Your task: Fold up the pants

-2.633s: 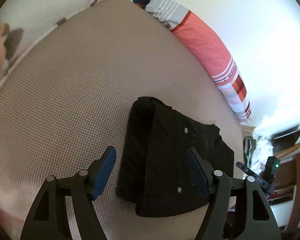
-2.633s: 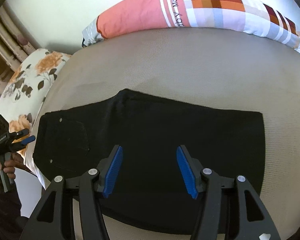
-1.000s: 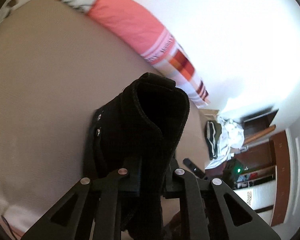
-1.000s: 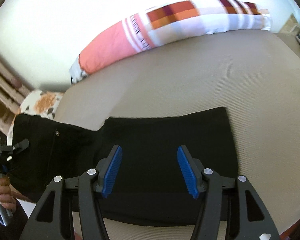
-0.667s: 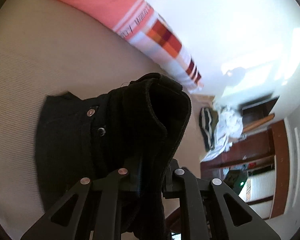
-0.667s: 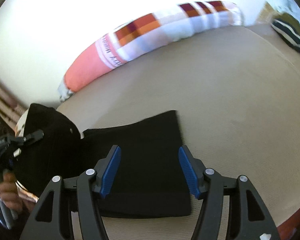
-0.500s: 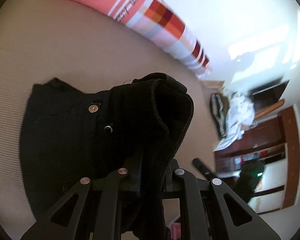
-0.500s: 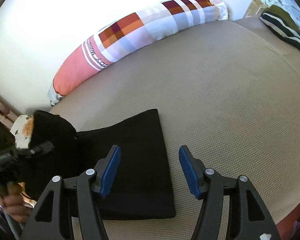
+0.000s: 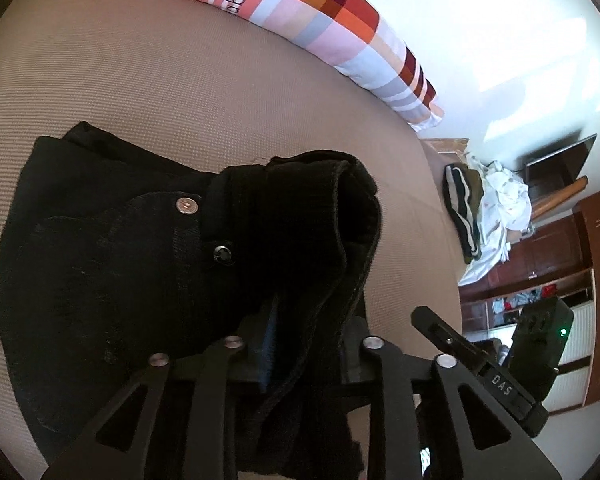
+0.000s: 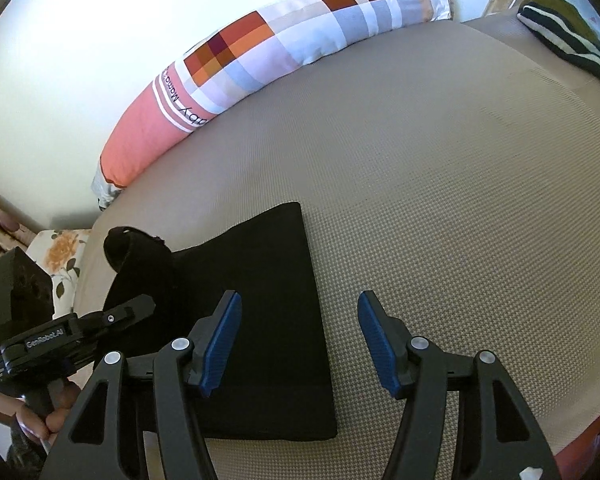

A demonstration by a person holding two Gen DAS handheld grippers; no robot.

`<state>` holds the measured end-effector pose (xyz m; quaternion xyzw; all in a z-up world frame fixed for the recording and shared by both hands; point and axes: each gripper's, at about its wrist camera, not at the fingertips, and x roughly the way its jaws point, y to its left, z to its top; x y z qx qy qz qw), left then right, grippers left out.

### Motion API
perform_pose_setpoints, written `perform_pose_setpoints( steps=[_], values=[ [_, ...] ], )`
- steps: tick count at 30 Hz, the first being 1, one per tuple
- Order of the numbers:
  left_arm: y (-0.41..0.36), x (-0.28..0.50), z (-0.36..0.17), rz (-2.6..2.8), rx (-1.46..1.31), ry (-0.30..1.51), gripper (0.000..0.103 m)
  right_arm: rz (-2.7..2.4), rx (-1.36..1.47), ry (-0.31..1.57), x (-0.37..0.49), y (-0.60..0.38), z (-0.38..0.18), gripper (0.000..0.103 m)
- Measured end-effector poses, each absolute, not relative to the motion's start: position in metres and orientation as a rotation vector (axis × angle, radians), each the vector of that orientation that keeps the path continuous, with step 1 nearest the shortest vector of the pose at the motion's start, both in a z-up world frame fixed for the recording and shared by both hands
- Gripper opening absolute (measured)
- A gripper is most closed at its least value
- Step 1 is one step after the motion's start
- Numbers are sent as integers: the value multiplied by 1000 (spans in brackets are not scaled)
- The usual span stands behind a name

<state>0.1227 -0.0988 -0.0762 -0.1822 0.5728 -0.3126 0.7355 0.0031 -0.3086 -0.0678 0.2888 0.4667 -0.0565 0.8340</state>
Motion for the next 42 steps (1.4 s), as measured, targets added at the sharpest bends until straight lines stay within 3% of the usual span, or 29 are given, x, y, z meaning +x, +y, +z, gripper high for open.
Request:
perform_pose_setpoints(
  steps=[2, 6, 12, 15, 30, 36, 37, 38, 40, 42],
  values=[
    [-101, 120, -72, -697, -387, 1245, 47, -119, 613, 991, 4, -309, -69, 58],
    [-100, 109, -56, -739, -349, 1186, 58, -126, 608, 994, 4, -309, -69, 58],
    [-69, 103, -36, -630, -277, 1073, 60, -90, 636, 1000, 5, -310, -69, 58],
    [-37, 103, -37, -524, -253, 1041, 61, 31, 687, 1034, 15, -309, -71, 63],
    [49, 104, -82, -302, -309, 1112, 62, 343, 703, 1183, 78, -291, -119, 64],
    [44, 111, -91, -293, -329, 1138, 62, 385, 793, 1144, 106, -287, -134, 53],
    [42, 112, -92, -292, -325, 1142, 62, 386, 808, 1140, 108, -288, -135, 47],
    [41, 113, -93, -290, -321, 1145, 62, 385, 819, 1135, 110, -288, -135, 32],
    [38, 114, -95, -293, -315, 1150, 62, 397, 866, 1132, 109, -288, -133, 14],
    [33, 116, -94, -299, -302, 1146, 62, 380, 880, 1113, 102, -288, -121, 12]
  ],
)
